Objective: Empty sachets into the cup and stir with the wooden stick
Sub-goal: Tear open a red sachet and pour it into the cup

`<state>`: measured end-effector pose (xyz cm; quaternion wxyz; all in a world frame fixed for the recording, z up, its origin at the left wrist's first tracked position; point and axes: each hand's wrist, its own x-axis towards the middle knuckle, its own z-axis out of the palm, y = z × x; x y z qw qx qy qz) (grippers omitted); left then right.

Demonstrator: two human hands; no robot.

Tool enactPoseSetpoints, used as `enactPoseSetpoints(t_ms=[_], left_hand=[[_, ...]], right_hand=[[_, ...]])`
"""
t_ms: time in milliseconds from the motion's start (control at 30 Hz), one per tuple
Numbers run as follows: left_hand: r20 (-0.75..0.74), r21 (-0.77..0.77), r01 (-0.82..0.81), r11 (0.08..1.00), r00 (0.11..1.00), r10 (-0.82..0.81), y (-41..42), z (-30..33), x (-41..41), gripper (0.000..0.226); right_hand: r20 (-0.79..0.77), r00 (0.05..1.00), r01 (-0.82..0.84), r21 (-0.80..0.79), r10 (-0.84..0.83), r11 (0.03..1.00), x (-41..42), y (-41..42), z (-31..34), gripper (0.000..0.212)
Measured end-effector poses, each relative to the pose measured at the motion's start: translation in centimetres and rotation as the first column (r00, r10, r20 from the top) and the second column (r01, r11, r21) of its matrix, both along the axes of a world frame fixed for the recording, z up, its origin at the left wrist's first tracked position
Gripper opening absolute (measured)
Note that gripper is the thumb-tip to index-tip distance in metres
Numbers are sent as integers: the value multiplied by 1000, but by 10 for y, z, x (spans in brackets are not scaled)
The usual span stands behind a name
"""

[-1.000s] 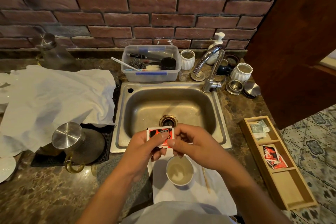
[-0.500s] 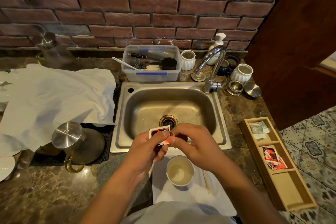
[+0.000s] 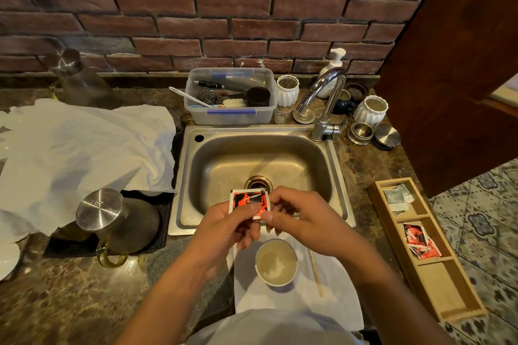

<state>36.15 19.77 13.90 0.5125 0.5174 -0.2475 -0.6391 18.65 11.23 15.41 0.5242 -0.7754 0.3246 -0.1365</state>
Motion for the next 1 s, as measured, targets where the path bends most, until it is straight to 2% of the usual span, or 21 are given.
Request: enactPoseSetpoints(t_ms=[133, 233, 333, 433, 533, 633, 700, 767, 867, 933, 1000], left_hand=[[57, -21, -14, 1000, 998, 15, 1, 1, 1, 20], [92, -31, -14, 999, 996, 17, 1, 1, 1, 20], [27, -22, -48, 999, 998, 48, 1, 1, -1, 25], [-74, 27, -96, 995, 993, 97, -2, 0, -5, 24], [-171, 108, -124, 986, 975, 141, -4, -3, -9, 17], [-250, 176, -133, 975, 952, 175, -7, -6, -11, 13], [-270, 193, -137, 972, 945, 187, -9, -6, -12, 11], [-232, 176, -137, 975, 957, 176, -9, -6, -11, 13], [-122, 112, -132, 985, 982, 146, -5, -5, -9, 22], [-74, 61, -111, 992, 991, 115, -1, -5, -6, 25], [-36, 16, -57, 998, 998, 57, 2, -4, -3, 26]], right_hand=[[2, 999, -46, 97, 46, 994, 2, -2, 3, 20], [25, 998, -67, 110, 65, 992, 3, -4, 3, 20], [62, 997, -53, 72, 49, 996, 5, -4, -1, 18], [103, 995, -13, -30, 15, 999, 9, -3, -9, 20], [93, 996, 21, -209, -1, 978, 9, -3, -15, 18], [62, 998, 58, -470, -32, 881, 11, 1, -22, 14], [72, 996, 89, -545, -59, 834, 12, 3, -25, 10], [69, 996, 90, -480, -65, 872, 11, 4, -25, 11], [37, 998, 58, -127, -54, 990, 9, 0, -18, 18], [52, 998, 27, 60, -30, 998, 7, -2, -13, 17], [74, 997, -17, 134, 7, 991, 5, -4, -10, 16]])
